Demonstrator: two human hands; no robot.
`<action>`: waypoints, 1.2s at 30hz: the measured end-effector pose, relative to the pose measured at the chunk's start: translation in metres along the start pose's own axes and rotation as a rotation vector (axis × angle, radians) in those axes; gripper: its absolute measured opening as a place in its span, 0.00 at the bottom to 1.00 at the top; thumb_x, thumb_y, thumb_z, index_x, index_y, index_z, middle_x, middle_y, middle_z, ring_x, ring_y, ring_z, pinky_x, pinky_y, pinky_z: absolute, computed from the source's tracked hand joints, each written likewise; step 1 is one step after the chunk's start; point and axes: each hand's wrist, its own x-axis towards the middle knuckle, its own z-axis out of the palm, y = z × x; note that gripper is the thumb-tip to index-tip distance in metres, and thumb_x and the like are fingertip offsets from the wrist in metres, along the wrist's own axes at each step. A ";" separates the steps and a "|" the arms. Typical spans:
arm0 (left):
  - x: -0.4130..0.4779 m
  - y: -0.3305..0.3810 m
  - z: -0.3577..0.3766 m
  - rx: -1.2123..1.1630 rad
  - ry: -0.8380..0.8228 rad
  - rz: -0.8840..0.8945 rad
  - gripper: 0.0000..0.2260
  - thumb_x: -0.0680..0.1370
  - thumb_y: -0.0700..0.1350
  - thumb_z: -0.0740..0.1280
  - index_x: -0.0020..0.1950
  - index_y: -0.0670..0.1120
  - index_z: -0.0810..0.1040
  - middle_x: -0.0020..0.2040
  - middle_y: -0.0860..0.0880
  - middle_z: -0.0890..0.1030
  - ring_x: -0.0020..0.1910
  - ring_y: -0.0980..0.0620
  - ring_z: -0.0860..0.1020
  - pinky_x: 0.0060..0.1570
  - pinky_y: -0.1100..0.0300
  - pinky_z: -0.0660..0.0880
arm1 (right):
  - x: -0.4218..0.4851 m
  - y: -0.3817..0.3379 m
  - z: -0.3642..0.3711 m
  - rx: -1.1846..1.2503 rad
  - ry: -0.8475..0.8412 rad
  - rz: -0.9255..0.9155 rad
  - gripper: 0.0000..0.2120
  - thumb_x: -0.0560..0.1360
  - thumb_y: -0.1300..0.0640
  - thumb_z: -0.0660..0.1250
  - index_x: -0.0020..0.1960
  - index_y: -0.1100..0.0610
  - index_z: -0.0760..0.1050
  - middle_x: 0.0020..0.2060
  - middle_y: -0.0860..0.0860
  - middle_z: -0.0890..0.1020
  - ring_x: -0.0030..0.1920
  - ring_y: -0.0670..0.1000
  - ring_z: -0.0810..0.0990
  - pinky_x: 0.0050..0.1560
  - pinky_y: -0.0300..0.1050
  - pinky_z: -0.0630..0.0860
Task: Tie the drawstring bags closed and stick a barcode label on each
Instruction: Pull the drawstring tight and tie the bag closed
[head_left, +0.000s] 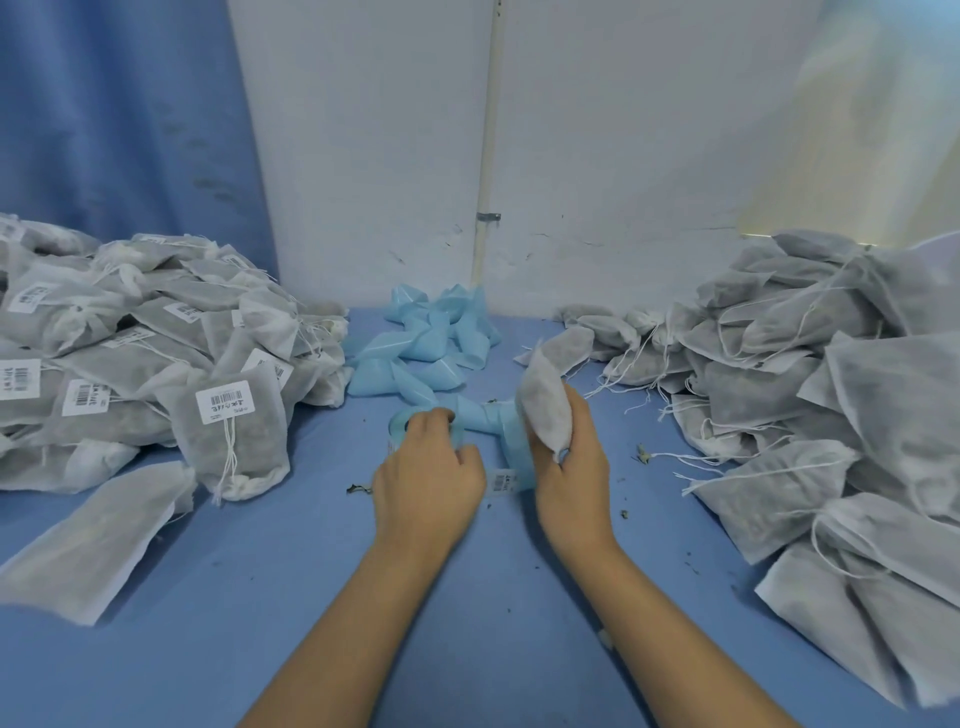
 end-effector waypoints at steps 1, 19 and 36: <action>-0.001 -0.003 0.002 0.098 -0.044 0.029 0.15 0.76 0.45 0.59 0.62 0.47 0.70 0.62 0.50 0.73 0.51 0.43 0.76 0.42 0.56 0.65 | 0.000 0.000 0.000 0.031 0.031 0.008 0.20 0.75 0.54 0.65 0.66 0.52 0.70 0.58 0.42 0.78 0.56 0.35 0.75 0.52 0.27 0.70; 0.015 -0.032 0.005 0.257 0.061 -0.097 0.11 0.81 0.41 0.58 0.64 0.43 0.67 0.64 0.45 0.67 0.45 0.39 0.77 0.36 0.53 0.65 | -0.005 0.004 0.008 0.251 0.203 0.132 0.06 0.77 0.55 0.66 0.53 0.46 0.75 0.45 0.35 0.83 0.50 0.35 0.79 0.48 0.27 0.72; -0.006 -0.011 0.027 -0.259 -0.253 0.232 0.16 0.75 0.39 0.60 0.60 0.50 0.76 0.59 0.54 0.78 0.58 0.53 0.75 0.59 0.53 0.72 | 0.009 -0.001 0.001 0.413 0.511 0.379 0.12 0.80 0.53 0.61 0.59 0.57 0.75 0.52 0.51 0.82 0.51 0.49 0.82 0.49 0.57 0.81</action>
